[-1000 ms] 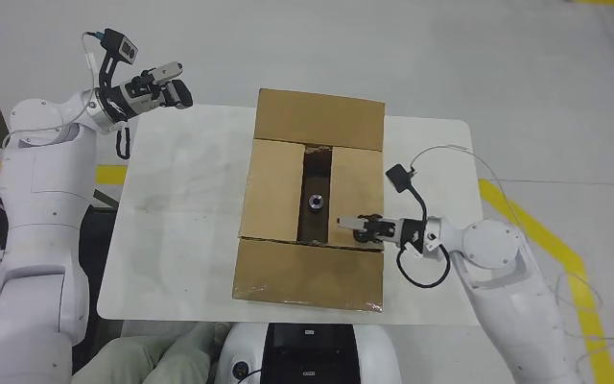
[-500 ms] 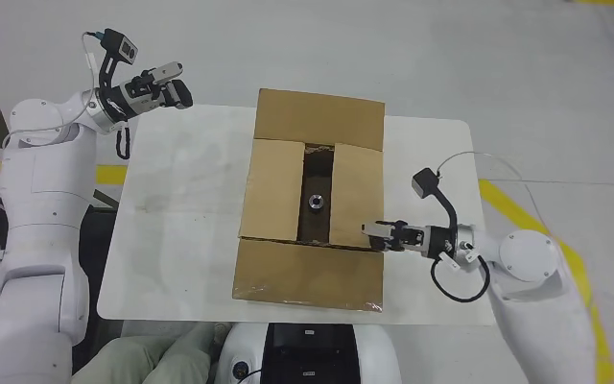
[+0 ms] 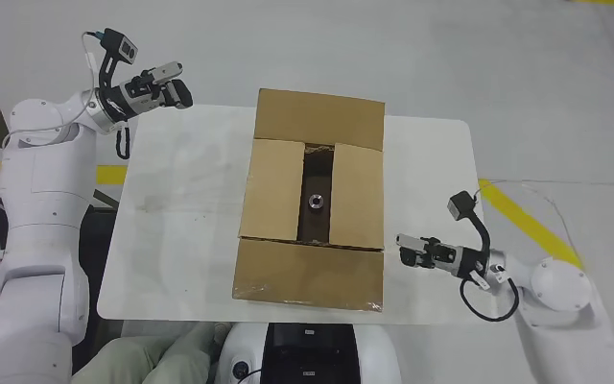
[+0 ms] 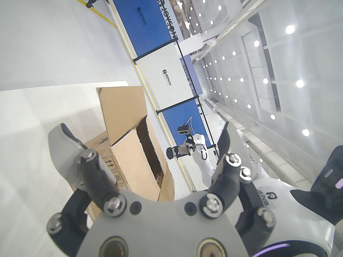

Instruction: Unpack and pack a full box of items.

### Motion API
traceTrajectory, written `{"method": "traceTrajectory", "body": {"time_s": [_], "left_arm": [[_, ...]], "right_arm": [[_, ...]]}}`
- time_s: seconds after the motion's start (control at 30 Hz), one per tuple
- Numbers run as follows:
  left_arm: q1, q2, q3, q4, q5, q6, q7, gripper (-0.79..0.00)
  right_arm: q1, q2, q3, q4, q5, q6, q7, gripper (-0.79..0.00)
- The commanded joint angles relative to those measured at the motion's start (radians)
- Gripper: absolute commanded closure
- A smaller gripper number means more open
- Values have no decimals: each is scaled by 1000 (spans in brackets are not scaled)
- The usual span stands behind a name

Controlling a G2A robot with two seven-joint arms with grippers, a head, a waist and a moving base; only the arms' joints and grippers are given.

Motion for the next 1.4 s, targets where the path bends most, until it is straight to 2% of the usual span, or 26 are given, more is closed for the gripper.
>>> {"method": "traceTrajectory", "body": {"time_s": [0.0, 0.73, 1.03, 1.37], "left_arm": [[0, 0, 0, 0, 0, 0, 0, -785], [0, 0, 0, 0, 0, 0, 0, -785], [0, 0, 0, 0, 0, 0, 0, -785], [0, 0, 0, 0, 0, 0, 0, -785]], "right_arm": [[-10, 2, -8, 13, -10, -2, -5, -785], [-58, 15, -180, -6, -9, -47, 68, -785], [-46, 24, -172, -47, 86, -65, 104, -785], [-17, 33, -157, -84, 151, -71, 87, -785]]}}
